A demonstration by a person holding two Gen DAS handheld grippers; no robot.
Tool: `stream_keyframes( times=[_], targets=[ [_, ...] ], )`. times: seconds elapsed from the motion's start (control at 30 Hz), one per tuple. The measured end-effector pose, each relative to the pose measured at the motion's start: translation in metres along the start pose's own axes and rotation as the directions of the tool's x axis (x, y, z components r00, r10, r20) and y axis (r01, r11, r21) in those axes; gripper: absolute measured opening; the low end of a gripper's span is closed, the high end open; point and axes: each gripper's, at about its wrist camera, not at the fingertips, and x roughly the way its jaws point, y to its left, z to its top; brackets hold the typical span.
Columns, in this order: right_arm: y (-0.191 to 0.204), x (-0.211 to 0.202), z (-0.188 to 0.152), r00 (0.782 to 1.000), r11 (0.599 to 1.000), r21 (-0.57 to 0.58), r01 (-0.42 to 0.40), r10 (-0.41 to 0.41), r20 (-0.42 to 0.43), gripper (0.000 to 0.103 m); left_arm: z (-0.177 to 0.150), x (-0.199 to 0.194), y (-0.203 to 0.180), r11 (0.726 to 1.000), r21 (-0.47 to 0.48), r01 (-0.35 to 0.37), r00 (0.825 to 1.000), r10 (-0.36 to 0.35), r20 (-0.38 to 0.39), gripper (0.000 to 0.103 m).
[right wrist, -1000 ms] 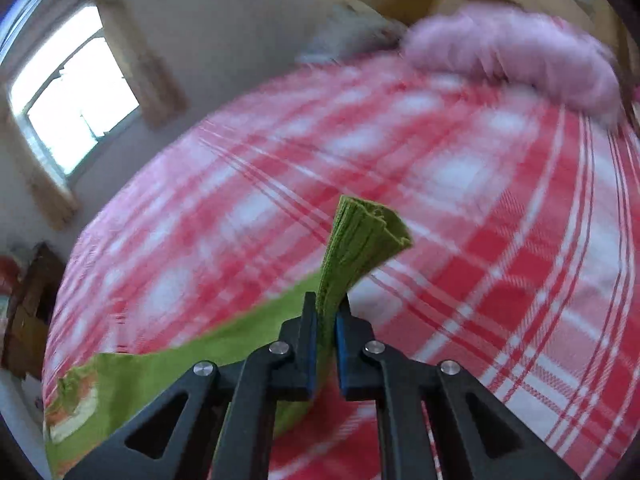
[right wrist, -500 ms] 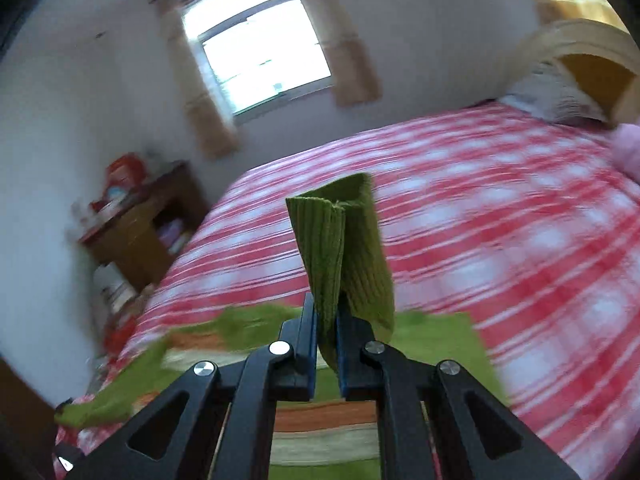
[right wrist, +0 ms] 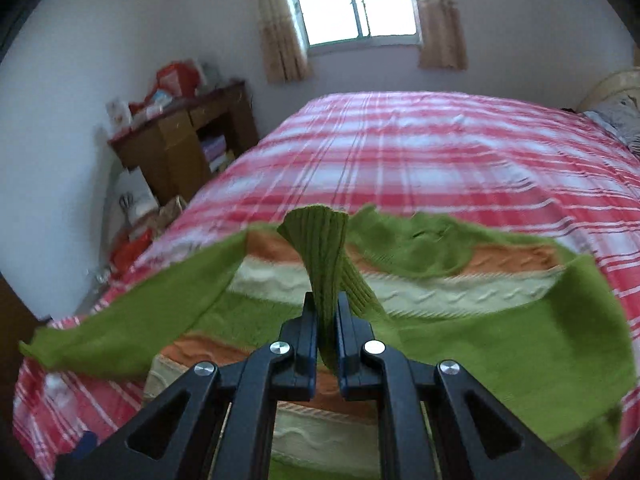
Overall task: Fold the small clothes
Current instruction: 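Carry the sleeve across the sweater body and open the right tool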
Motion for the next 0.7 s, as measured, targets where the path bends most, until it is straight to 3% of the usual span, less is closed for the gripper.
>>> stream_keyframes(
  times=[0.37,0.47,0.5,0.57,0.67,0.7],
  targets=[
    [0.035,0.033,-0.023,0.993,0.994,-0.046,-0.095,0.091,-0.071,0.007,-0.008,-0.006,0.005,1.0,0.001,0.005,1.0,-0.005,0.027,0.103],
    [0.037,0.041,-0.025,0.985,0.99,-0.037,-0.133,0.128,-0.112,0.012,-0.009,-0.007,0.006,1.0,0.001,0.007,0.999,-0.007,0.031,0.103],
    [0.038,0.041,-0.024,0.981,0.987,-0.037,-0.155,0.15,-0.121,0.018,-0.009,-0.008,0.006,1.0,0.001,0.007,0.999,-0.007,0.032,0.103],
    [0.041,0.039,-0.021,0.959,0.969,-0.016,-0.246,0.241,-0.153,0.058,-0.01,-0.008,0.006,1.0,0.002,0.007,0.999,-0.007,0.034,0.103],
    [0.042,0.02,-0.019,0.936,0.942,0.007,-0.334,0.333,-0.115,0.057,-0.01,-0.009,0.006,1.0,0.001,0.009,0.999,-0.009,0.034,0.103],
    [0.038,0.006,-0.017,0.941,0.943,-0.004,-0.332,0.331,-0.066,0.053,-0.01,-0.009,0.006,1.0,0.001,0.009,0.999,-0.009,0.034,0.103]
  ],
)
